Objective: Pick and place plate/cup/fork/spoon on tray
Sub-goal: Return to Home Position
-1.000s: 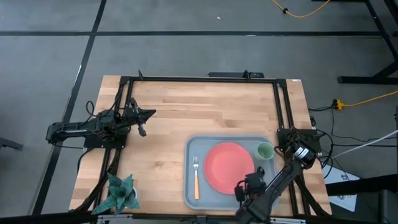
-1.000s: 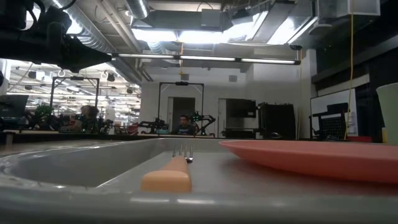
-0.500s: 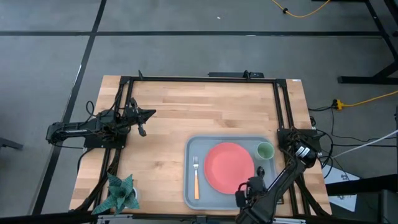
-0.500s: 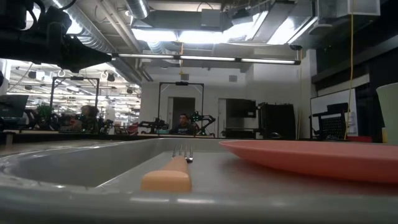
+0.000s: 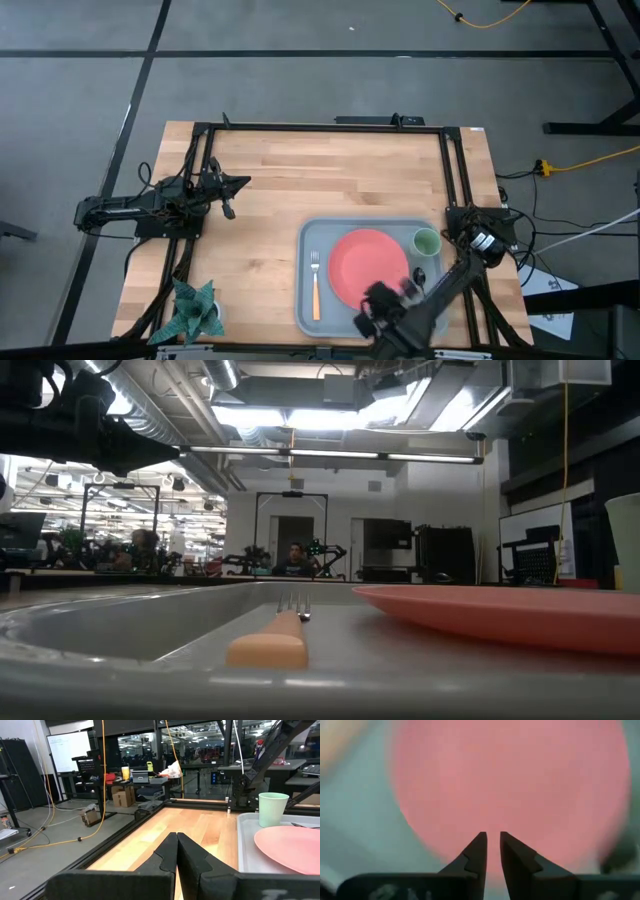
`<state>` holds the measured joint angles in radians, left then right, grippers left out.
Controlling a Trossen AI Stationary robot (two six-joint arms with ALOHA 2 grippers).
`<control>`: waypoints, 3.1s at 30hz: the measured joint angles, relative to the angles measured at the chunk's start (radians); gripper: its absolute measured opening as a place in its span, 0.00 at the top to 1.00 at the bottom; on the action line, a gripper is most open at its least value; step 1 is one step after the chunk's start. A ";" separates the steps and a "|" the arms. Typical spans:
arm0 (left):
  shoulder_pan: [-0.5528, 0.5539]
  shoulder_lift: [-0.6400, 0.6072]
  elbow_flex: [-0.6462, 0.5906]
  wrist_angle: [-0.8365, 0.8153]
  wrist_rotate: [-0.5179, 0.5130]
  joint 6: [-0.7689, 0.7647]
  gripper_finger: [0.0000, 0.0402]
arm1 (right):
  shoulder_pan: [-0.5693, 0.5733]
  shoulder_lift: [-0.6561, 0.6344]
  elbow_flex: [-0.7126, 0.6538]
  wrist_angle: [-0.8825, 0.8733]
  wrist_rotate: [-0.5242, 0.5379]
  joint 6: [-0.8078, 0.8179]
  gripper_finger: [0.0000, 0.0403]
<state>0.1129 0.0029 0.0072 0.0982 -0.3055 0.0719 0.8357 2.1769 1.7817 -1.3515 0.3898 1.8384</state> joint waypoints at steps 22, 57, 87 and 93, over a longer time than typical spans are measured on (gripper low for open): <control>0.000 0.000 0.000 0.000 0.000 0.000 1.00 | -0.476 -0.095 -0.074 0.459 0.334 -1.530 0.86; 0.000 0.000 0.000 0.001 0.000 0.000 1.00 | -0.674 -1.210 -1.592 1.779 -0.097 -1.719 0.86; 0.000 0.000 0.000 0.000 0.000 0.000 1.00 | -0.498 -1.814 -1.775 1.504 0.075 -1.729 0.86; 0.000 0.000 0.000 0.000 0.000 0.000 1.00 | -0.499 -1.863 -1.775 1.482 0.143 -1.740 0.86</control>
<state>0.1127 0.0027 0.0071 0.0986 -0.3054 0.0719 0.3370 0.3137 0.0067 0.1302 0.5324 0.0979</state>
